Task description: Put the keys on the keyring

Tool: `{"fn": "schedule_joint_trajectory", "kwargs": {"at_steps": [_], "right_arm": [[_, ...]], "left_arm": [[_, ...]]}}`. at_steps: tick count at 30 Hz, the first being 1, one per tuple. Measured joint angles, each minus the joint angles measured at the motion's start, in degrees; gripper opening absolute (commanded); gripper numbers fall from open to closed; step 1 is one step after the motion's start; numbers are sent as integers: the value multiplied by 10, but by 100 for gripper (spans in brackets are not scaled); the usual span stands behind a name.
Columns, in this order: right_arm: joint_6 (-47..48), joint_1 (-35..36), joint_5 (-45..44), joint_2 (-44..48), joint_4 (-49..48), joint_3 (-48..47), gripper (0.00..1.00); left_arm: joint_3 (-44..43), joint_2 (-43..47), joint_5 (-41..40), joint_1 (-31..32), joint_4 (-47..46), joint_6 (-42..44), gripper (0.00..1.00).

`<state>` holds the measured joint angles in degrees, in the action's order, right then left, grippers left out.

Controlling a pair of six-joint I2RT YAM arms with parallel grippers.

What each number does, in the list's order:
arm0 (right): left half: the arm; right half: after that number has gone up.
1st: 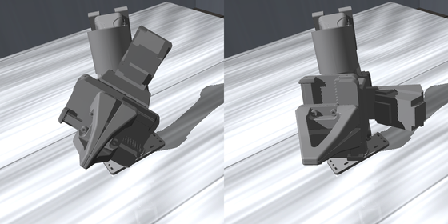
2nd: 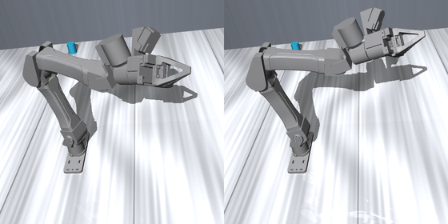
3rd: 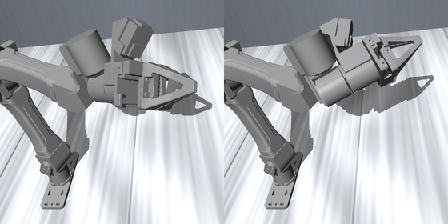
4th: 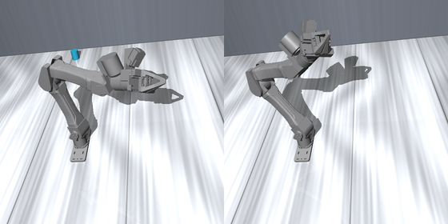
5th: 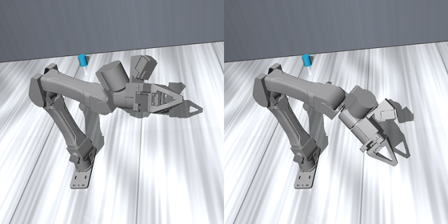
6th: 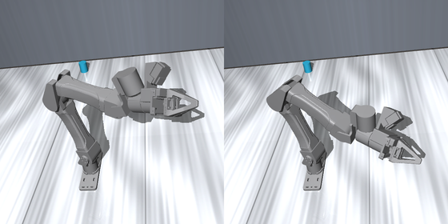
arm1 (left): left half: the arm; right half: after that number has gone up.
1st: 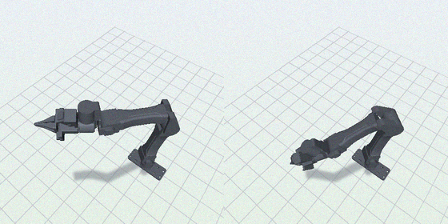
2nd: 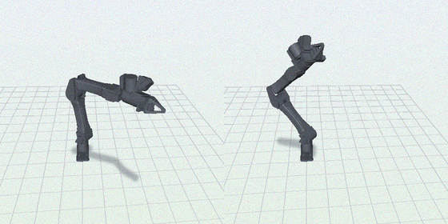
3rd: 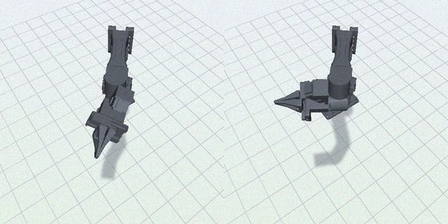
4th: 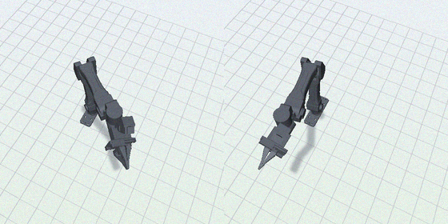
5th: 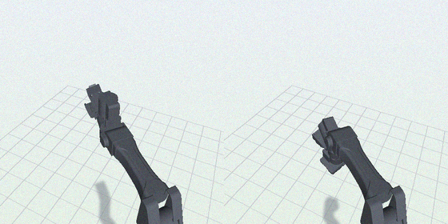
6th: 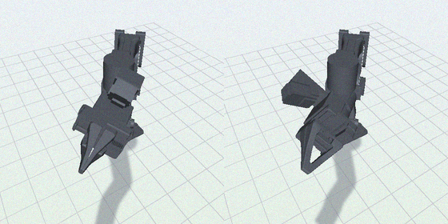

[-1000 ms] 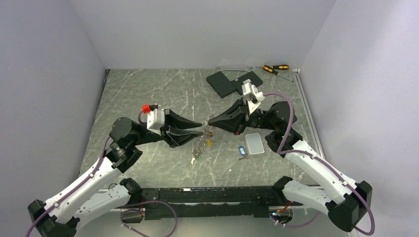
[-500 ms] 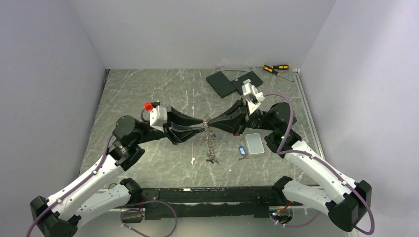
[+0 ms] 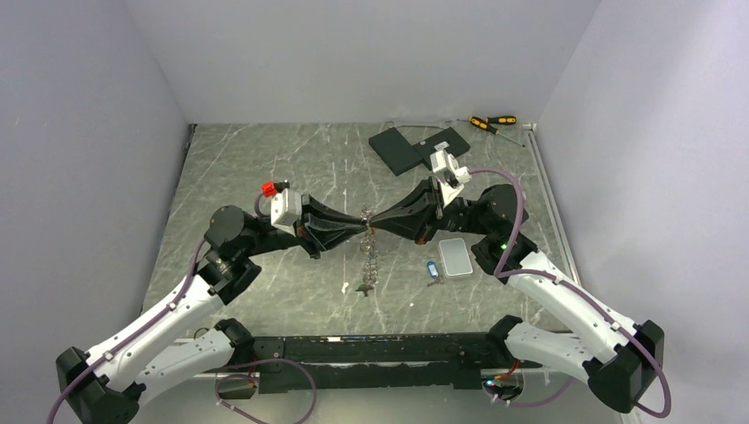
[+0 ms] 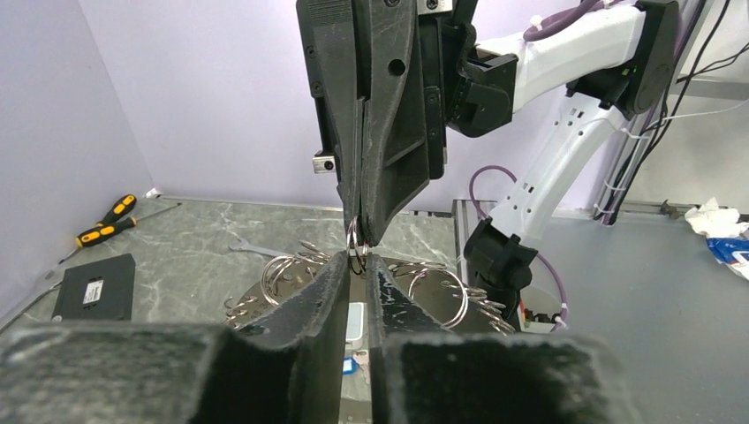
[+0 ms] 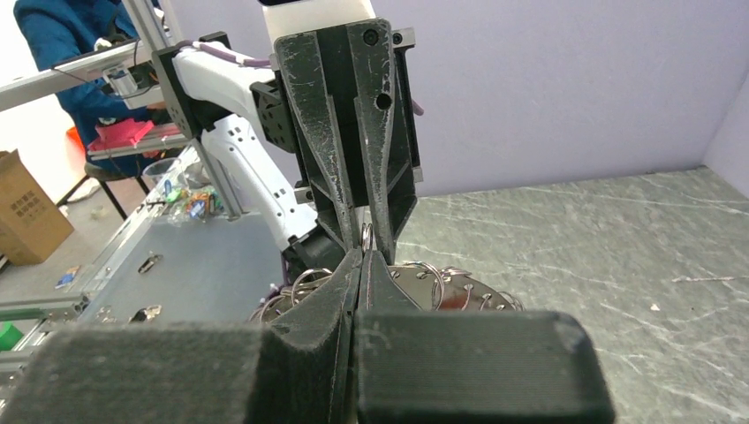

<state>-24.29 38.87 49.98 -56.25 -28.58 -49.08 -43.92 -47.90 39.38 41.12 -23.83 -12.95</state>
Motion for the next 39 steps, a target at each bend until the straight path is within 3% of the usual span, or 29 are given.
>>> {"fn": "schedule_joint_trajectory", "kwargs": {"at_steps": [3,12,23,32,39], "right_arm": [[3,3,-1,0,0,0,0],[25,6,-5,-2,9,0,0],[144,18,16,-3,171,-34,46],[291,20,15,-4,356,-97,45],[353,27,-7,-35,442,-149,43]], "left_arm": [[0,0,3,0,-2,-1,0],[-12,1,11,0,36,7,0],[-97,-16,9,0,267,99,0],[-169,-57,19,0,419,173,0],[-195,-85,38,0,483,199,0]]}}
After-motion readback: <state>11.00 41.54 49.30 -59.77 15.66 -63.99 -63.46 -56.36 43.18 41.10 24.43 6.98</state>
